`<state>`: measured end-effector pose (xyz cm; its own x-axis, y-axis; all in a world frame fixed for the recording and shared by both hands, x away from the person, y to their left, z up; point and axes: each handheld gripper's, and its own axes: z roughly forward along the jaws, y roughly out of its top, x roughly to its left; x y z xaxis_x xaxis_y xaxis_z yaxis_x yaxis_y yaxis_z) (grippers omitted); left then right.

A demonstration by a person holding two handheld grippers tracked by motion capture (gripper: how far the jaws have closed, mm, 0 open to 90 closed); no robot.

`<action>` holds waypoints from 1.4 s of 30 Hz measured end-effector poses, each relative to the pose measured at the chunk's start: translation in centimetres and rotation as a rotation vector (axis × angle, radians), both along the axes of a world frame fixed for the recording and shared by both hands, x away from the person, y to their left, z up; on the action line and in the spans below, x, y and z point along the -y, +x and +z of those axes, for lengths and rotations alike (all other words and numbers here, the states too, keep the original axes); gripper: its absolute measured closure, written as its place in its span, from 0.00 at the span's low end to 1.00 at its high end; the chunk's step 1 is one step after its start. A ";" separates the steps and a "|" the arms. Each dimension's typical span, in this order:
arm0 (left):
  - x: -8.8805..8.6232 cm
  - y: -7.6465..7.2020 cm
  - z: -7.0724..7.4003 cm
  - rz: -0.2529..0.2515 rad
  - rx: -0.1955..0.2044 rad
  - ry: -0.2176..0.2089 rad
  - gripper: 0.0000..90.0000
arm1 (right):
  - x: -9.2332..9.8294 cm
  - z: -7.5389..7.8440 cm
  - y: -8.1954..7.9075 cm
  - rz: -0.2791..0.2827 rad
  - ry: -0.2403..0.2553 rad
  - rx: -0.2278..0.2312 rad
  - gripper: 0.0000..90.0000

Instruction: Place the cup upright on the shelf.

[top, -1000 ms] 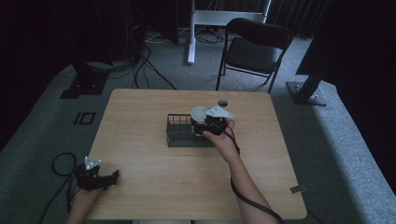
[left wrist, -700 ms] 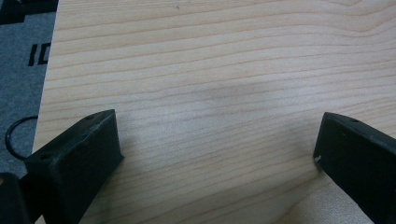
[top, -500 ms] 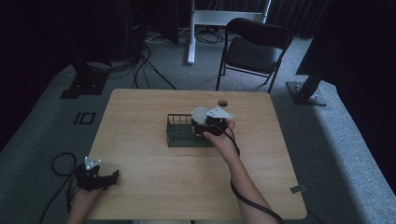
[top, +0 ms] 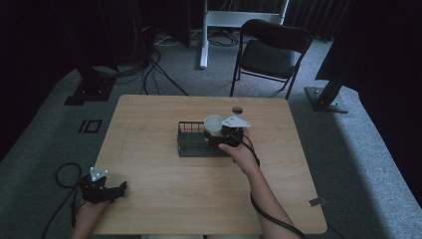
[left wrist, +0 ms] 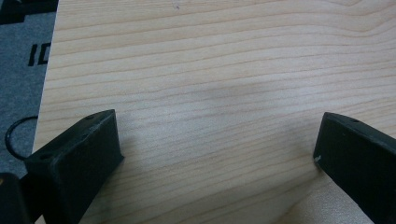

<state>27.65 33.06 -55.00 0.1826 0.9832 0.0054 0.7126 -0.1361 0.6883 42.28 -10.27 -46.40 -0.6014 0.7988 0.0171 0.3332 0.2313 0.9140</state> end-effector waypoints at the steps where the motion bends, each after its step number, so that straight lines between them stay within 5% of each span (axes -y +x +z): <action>1: 0.0 0.0 0.0 0.000 0.000 0.000 0.01 | 0.1 0.0 -0.1 -0.001 0.003 -0.001 0.13; 22: 0.0 0.0 0.0 0.000 -0.001 -0.001 0.01 | 2.5 0.2 -1.9 -0.010 -0.007 0.031 0.13; 42: 0.0 0.0 0.0 0.000 -0.001 0.000 0.01 | 6.8 -0.6 -4.0 -0.079 0.012 0.042 0.13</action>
<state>27.65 33.05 -55.00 0.1823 0.9832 0.0050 0.7131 -0.1357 0.6878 38.33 -17.10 -47.02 -0.5372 0.8435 0.0032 0.3114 0.1948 0.9301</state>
